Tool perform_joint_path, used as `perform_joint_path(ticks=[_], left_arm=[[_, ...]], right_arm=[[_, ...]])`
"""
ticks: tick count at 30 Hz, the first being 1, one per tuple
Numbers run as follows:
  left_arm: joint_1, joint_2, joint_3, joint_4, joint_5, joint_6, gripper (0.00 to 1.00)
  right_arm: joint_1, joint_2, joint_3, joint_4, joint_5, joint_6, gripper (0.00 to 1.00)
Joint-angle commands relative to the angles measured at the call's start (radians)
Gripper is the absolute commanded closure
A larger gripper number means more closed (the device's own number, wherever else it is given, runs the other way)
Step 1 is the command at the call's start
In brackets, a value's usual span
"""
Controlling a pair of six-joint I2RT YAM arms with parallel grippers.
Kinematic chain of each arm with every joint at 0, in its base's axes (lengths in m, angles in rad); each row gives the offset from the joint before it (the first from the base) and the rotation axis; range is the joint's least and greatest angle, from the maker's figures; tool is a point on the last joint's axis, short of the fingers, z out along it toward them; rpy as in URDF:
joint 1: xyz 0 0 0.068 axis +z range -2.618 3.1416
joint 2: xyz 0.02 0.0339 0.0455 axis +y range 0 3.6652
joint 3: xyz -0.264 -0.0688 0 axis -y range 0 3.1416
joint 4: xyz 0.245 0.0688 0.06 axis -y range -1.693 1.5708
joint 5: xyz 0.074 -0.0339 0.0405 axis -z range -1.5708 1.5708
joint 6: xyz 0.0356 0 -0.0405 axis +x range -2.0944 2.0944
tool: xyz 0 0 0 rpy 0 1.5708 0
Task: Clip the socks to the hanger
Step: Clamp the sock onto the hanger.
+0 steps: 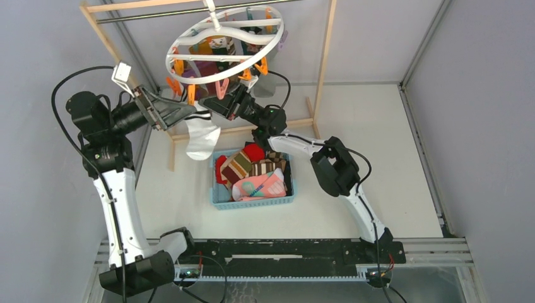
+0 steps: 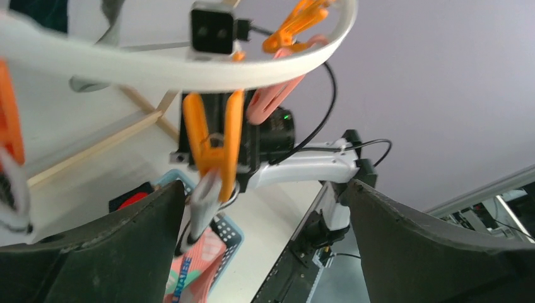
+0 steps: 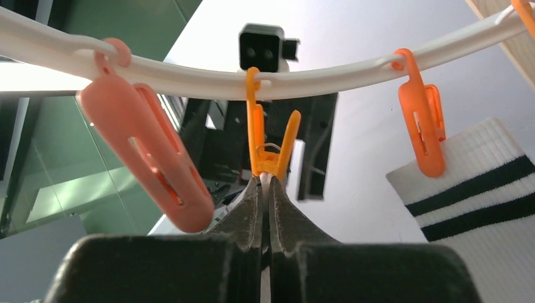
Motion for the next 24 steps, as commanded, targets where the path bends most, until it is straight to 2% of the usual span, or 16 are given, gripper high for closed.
perform_joint_path(ticks=[1,5,8,14,16,19,24], left_arm=[[0.051,-0.034,-0.053,-0.205,0.026,0.234,0.0],[0.064,-0.033,-0.055,-0.385,-0.005,0.412,0.0],[0.064,-0.033,-0.049,-0.421,-0.028,0.472,0.0],[0.063,-0.035,-0.061,-0.433,-0.056,0.501,0.03],[0.065,-0.035,-0.061,-0.438,-0.056,0.505,0.05],[0.065,-0.037,-0.052,-0.45,-0.054,0.512,0.09],[0.065,-0.039,-0.024,-0.452,-0.043,0.492,0.16]], right_arm=[[-0.012,-0.106,-0.001,0.013,-0.001,-0.019,0.9],[-0.025,-0.141,-0.038,-0.012,-0.009,-0.047,0.62],[-0.034,-0.184,-0.092,-0.029,-0.018,-0.085,0.41],[-0.054,-0.306,-0.279,-0.059,-0.032,-0.196,0.15],[-0.056,-0.35,-0.349,-0.086,-0.032,-0.256,0.11],[-0.048,-0.406,-0.436,-0.139,-0.032,-0.348,0.1],[-0.029,-0.487,-0.525,-0.215,0.014,-0.509,0.16]])
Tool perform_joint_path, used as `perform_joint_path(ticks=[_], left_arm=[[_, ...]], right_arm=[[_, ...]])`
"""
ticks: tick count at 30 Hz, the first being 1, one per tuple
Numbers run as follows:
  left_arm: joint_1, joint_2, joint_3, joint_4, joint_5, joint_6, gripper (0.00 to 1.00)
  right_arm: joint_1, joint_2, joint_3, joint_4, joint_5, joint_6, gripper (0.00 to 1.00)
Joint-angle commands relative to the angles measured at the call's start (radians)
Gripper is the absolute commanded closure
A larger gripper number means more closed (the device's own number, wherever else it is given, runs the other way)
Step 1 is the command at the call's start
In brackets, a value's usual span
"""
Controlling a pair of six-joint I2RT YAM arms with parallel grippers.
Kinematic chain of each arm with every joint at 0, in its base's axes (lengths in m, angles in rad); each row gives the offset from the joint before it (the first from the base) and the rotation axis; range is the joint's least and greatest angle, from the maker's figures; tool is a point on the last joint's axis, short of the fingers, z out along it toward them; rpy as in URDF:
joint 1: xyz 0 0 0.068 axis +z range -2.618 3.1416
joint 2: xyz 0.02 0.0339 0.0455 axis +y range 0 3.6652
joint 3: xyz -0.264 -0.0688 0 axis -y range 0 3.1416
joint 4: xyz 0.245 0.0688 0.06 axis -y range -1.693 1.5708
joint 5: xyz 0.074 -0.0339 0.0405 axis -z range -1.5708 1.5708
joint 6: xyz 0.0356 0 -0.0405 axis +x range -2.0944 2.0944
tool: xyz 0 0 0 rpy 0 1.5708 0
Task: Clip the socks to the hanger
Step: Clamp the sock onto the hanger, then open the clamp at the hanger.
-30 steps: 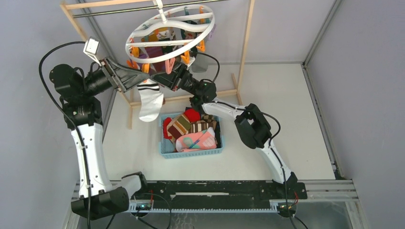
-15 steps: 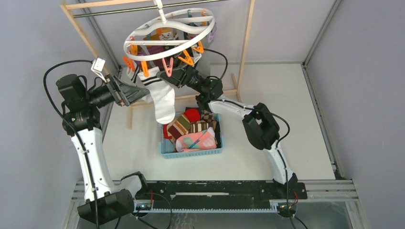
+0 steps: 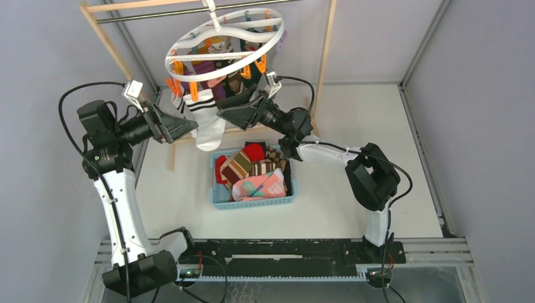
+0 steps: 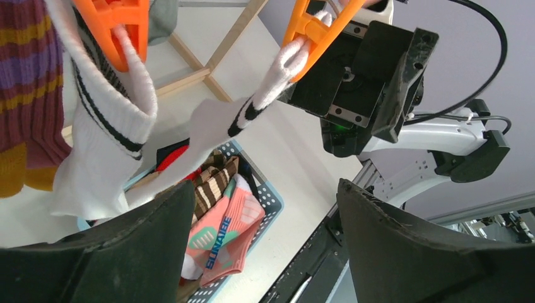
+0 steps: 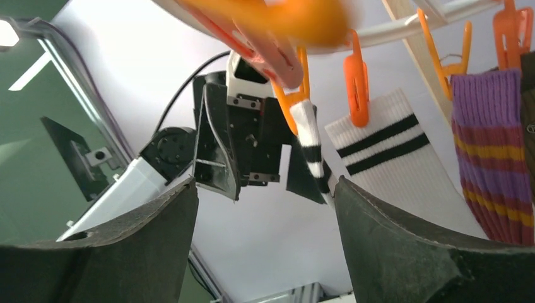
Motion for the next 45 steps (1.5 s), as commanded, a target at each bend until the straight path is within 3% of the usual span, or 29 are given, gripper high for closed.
perform_joint_path(ticks=[1,8,19,28,37,40,45], left_arm=[[0.005,-0.025,0.032,-0.005,0.006,0.014,0.17],[0.005,-0.04,0.05,-0.01,0.015,-0.003,0.25],[0.005,-0.021,0.024,-0.037,0.004,0.043,0.35],[0.012,-0.018,0.059,-0.083,-0.03,0.069,0.39],[0.129,0.047,0.145,-0.331,-0.104,0.256,0.29],[0.176,0.074,0.176,-0.418,-0.146,0.353,0.13],[0.262,0.116,0.171,-0.5,-0.218,0.47,0.02]], right_arm=[[0.022,-0.109,-0.051,-0.065,0.055,-0.202,0.17],[0.014,-0.176,-0.066,-0.176,0.143,-0.352,0.2],[-0.055,-0.283,-0.215,-0.15,0.101,-0.38,0.15],[-0.096,-0.405,-0.362,-0.18,0.067,-0.409,0.16],[-0.144,-0.652,-0.6,-0.427,0.192,-0.519,0.11],[-0.15,-0.716,-0.637,-0.503,0.233,-0.538,0.06],[-0.164,-0.804,-0.685,-0.617,0.294,-0.565,0.03]])
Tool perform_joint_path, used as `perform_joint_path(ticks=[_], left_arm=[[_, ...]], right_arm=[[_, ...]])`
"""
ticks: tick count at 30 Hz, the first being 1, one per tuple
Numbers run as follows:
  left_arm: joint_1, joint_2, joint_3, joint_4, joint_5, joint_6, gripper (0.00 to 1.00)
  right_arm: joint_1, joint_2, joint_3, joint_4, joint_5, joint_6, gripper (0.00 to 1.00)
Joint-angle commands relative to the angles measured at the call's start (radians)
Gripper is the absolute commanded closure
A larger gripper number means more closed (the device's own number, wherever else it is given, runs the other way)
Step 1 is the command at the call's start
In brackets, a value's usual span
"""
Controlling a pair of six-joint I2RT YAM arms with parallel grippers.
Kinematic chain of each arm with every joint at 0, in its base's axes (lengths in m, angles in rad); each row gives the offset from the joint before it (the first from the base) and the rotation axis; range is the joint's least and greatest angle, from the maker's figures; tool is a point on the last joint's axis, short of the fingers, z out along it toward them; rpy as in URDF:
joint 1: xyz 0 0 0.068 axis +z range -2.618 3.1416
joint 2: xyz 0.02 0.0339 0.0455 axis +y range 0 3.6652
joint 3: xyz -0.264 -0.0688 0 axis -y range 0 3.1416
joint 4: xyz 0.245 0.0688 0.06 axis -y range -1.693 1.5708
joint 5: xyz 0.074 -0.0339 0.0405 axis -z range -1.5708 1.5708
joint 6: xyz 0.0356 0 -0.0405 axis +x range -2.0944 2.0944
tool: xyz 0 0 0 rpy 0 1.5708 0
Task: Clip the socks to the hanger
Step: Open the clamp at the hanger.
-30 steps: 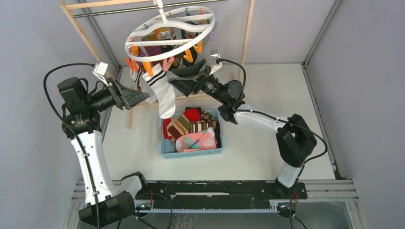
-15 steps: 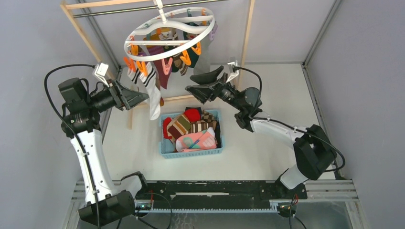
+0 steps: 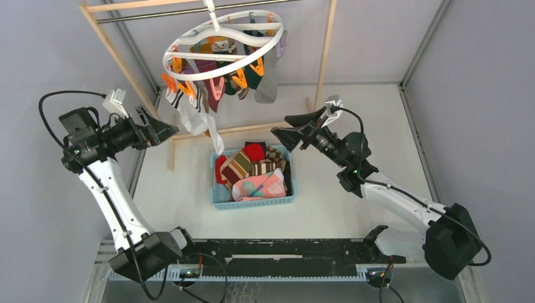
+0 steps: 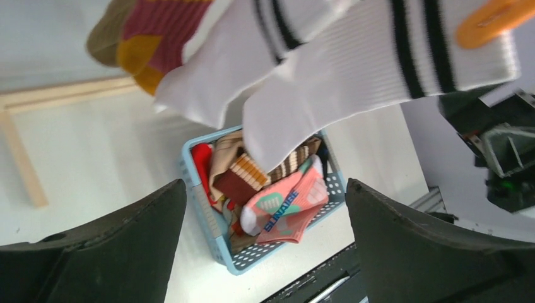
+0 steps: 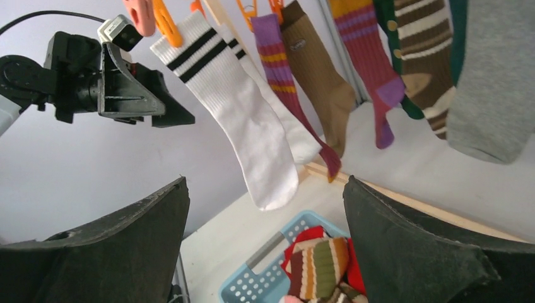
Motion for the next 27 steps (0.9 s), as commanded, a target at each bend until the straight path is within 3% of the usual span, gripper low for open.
perform_joint_path(ticks=[1,5,9,17,27], left_arm=[[0.069,0.029,0.035,-0.108,-0.072,0.155,0.01],[0.089,0.042,-0.026,-0.118,-0.082,0.198,0.0],[0.089,0.014,-0.086,-0.056,-0.065,0.164,0.0],[0.088,-0.005,-0.083,-0.05,-0.052,0.154,0.01],[0.087,-0.016,-0.033,-0.118,-0.005,0.18,0.01]], right_arm=[[-0.015,-0.08,-0.024,-0.113,0.077,-0.051,0.03],[-0.019,-0.102,-0.046,-0.109,0.09,-0.035,0.02],[0.0,-0.025,-0.023,0.055,0.023,0.021,0.07],[0.105,0.255,0.269,0.286,-0.122,0.103,0.2],[0.14,0.567,0.602,0.447,-0.093,0.218,0.25]])
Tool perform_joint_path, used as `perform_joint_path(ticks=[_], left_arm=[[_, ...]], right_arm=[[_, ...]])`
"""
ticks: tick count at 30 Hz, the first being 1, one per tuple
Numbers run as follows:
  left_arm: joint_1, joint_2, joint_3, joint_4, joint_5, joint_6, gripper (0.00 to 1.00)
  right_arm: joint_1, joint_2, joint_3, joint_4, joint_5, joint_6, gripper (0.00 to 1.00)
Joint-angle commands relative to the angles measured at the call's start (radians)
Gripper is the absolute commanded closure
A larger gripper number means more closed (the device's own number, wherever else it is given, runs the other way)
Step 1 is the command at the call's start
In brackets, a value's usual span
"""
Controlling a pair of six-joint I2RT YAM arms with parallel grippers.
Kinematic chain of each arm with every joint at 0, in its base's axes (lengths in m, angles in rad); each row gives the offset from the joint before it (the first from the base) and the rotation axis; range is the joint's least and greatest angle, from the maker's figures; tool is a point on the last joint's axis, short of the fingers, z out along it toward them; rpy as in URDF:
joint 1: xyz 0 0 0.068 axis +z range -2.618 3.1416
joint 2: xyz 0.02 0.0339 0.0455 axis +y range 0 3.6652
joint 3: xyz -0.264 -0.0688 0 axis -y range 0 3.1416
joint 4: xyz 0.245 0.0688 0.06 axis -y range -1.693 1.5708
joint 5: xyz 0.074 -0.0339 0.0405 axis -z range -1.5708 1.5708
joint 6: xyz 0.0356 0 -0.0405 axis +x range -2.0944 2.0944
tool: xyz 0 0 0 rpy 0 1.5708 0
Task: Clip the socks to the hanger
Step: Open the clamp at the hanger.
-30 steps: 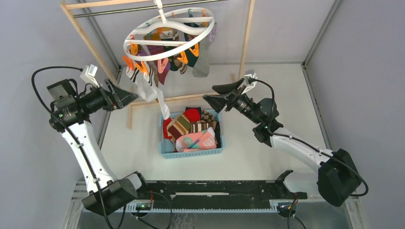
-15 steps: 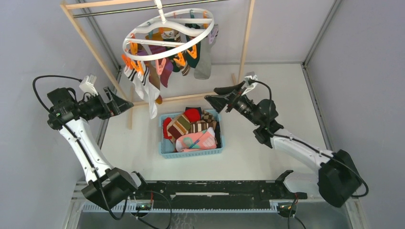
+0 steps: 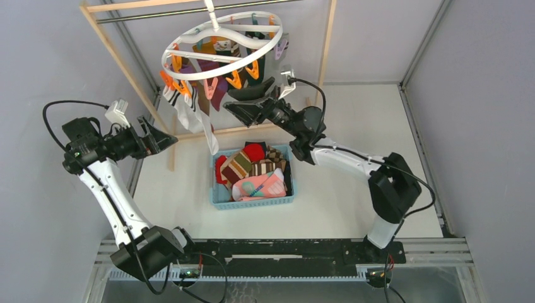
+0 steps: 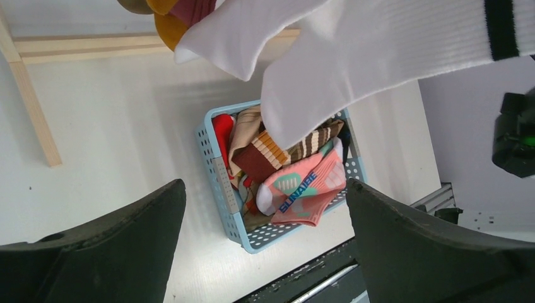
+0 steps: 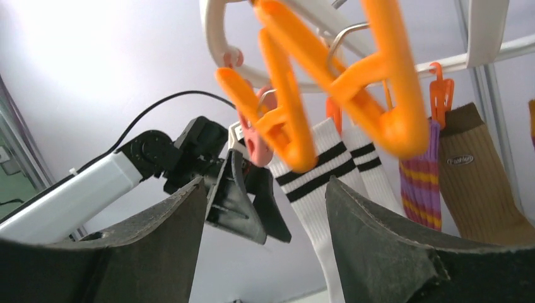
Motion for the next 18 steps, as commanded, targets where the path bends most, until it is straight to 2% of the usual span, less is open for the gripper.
perform_joint_path(ticks=[1,7,18], left_arm=[[0.006,-0.029,0.056,-0.028,0.054,0.038,0.01],[0.005,-0.027,0.079,-0.062,0.083,0.055,0.01],[0.005,-0.014,0.123,-0.115,0.091,0.083,0.02]], right_arm=[[-0.003,0.081,0.1,0.138,0.008,0.088,0.25],[-0.011,0.184,0.214,0.202,-0.045,0.177,0.25],[0.015,0.308,0.416,0.19,-0.13,0.222,0.25]])
